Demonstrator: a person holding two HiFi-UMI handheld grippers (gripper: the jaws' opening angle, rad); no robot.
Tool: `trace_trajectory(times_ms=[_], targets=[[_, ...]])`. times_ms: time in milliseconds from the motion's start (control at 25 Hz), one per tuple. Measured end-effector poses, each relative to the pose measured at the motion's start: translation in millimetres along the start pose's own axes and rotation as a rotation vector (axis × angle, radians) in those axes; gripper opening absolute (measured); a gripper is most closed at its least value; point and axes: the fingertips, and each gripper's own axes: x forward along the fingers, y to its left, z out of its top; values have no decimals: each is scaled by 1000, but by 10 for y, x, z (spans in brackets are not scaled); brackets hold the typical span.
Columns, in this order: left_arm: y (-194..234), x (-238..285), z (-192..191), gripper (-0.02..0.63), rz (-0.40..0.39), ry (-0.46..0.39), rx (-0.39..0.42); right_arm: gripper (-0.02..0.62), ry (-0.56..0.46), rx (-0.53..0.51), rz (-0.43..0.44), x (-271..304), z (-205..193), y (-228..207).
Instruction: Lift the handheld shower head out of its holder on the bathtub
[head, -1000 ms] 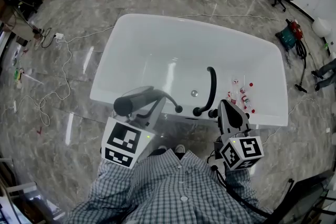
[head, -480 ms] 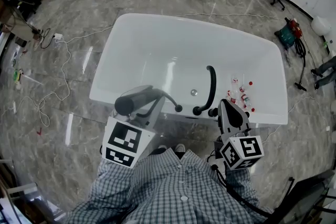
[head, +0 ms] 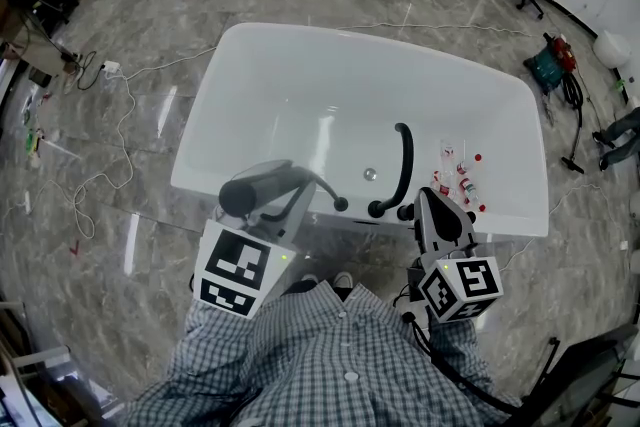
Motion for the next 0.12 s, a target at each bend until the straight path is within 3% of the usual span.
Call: trace_trajectory(times_ms=[120], targets=[[-1, 3, 15, 140, -4, 3, 2, 17, 1, 1, 1, -5, 10, 8]])
